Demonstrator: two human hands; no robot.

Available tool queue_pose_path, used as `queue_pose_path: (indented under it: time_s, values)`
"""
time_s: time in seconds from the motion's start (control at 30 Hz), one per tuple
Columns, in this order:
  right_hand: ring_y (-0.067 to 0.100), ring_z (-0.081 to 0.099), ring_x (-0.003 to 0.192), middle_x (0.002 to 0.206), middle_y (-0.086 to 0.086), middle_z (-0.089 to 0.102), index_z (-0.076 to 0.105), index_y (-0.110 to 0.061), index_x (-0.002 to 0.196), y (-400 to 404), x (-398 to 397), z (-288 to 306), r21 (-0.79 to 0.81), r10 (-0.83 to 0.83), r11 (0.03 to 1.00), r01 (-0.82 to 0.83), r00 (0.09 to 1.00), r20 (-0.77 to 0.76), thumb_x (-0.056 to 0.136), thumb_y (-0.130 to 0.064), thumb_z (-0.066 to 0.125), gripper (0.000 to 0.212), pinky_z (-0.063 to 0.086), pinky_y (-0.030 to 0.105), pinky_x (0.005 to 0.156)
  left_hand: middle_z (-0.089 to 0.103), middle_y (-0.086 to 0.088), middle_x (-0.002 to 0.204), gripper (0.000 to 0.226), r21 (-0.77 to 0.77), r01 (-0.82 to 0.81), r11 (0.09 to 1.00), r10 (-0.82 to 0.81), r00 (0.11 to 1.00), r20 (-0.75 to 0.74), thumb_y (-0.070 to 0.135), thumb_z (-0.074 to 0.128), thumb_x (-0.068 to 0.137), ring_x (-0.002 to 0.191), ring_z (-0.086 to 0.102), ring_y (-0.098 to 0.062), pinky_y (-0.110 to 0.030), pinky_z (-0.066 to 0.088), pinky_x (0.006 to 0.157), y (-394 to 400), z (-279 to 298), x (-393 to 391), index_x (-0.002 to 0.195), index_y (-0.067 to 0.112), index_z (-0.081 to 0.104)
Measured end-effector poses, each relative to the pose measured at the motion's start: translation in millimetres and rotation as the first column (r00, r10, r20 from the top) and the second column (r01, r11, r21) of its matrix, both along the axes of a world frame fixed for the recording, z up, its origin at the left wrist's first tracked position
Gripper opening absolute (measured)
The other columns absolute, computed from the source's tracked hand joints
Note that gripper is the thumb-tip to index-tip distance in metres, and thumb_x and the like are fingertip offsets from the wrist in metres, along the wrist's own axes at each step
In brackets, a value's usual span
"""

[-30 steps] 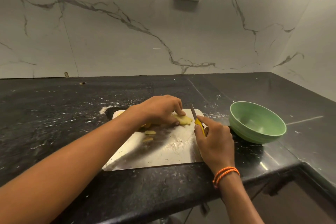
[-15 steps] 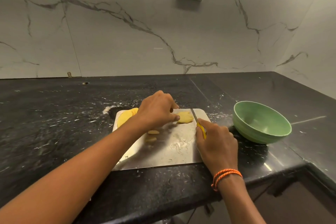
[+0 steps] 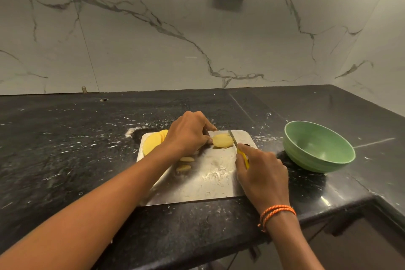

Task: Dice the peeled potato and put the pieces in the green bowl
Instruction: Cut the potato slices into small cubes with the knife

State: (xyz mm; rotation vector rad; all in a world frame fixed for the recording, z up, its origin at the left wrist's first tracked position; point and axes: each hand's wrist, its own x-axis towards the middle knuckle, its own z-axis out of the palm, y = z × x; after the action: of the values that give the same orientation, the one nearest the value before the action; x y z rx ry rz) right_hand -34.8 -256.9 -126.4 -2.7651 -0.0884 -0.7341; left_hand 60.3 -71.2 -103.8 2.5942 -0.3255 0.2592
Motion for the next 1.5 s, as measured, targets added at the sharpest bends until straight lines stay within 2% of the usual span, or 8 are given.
queue_pose_path:
  time_s: [0.23,0.37,0.53,0.7,1.0,1.17,1.33,1.5]
  values:
    - [0.032,0.070,0.074,0.084,0.006,0.075,0.068,-0.029,0.126,-1,0,-1,0.012,-0.039,0.999,0.039,0.998,0.054,0.097,-0.033,0.059,0.030,0.049,0.036,0.059,0.078,0.013,0.094,0.027,-0.010,0.021,1.000,-0.020,0.998,0.062,0.030,0.088,0.087,0.082,0.068,-0.005,-0.037,0.064,0.078,3,0,-3,0.113,0.036,0.082]
    - [0.034,0.068,0.063,0.072,0.008,0.072,0.069,-0.027,0.124,1,0,-1,-0.025,0.004,1.000,-0.001,0.995,0.100,0.092,-0.029,0.067,0.032,0.046,0.034,0.051,0.067,0.008,0.106,0.019,-0.113,0.022,0.993,0.004,0.974,0.225,0.029,0.077,0.097,0.090,0.067,-0.012,-0.037,0.060,0.080,0,-1,-3,0.116,0.031,0.079]
    - [0.033,0.070,0.074,0.084,0.005,0.075,0.066,-0.031,0.127,4,0,-2,-0.112,0.043,0.993,-0.036,0.998,0.053,0.096,-0.032,0.059,0.032,0.048,0.037,0.056,0.063,0.006,0.131,0.044,0.139,0.063,0.988,-0.084,0.986,0.144,0.053,0.066,0.100,0.118,0.061,-0.018,-0.039,0.053,0.092,-20,-15,-9,0.135,0.028,0.071]
    - [0.033,0.070,0.083,0.092,0.007,0.075,0.062,-0.031,0.132,3,2,-3,-0.099,0.055,0.993,-0.057,0.998,-0.024,0.098,-0.035,0.052,0.035,0.052,0.039,0.065,0.068,0.003,0.123,0.049,0.157,0.012,0.988,-0.041,0.983,0.180,0.055,0.069,0.097,0.115,0.059,-0.019,-0.037,0.054,0.087,-24,-22,-6,0.136,0.026,0.072]
    - [0.034,0.067,0.089,0.095,0.008,0.072,0.064,-0.025,0.119,0,1,5,-0.025,0.075,0.997,-0.078,0.991,-0.109,0.099,-0.034,0.052,0.025,0.048,0.039,0.069,0.074,0.007,0.116,0.046,0.121,-0.062,0.991,0.040,0.984,0.175,0.058,0.075,0.090,0.105,0.066,-0.016,-0.037,0.058,0.083,-27,-23,-5,0.123,0.027,0.079]
    - [0.035,0.068,0.079,0.083,0.007,0.073,0.068,-0.030,0.117,-9,-31,-4,0.028,0.060,0.998,-0.059,0.998,-0.034,0.092,-0.035,0.062,0.026,0.051,0.041,0.064,0.076,0.006,0.108,0.044,0.090,-0.112,0.990,0.092,0.975,0.204,0.056,0.077,0.089,0.094,0.068,-0.015,-0.031,0.054,0.072,-26,-24,-4,0.118,0.023,0.081]
    - [0.033,0.065,0.068,0.067,0.003,0.067,0.070,-0.032,0.117,-13,-43,-11,0.076,0.042,0.996,-0.044,0.999,0.030,0.090,-0.034,0.065,0.028,0.049,0.039,0.058,0.074,0.006,0.118,0.047,0.099,-0.075,0.992,0.056,0.982,0.183,0.059,0.074,0.091,0.108,0.066,-0.017,-0.040,0.060,0.085,-19,-24,-4,0.123,0.026,0.079]
    - [0.039,0.068,0.067,0.073,0.010,0.073,0.073,-0.029,0.118,2,-23,-4,0.115,-0.011,0.993,-0.011,0.982,0.187,0.089,-0.027,0.070,0.030,0.049,0.038,0.055,0.076,0.006,0.125,0.051,0.107,-0.053,0.993,0.035,0.987,0.160,0.060,0.076,0.088,0.110,0.068,-0.019,-0.036,0.059,0.084,-14,-18,-7,0.130,0.032,0.075]
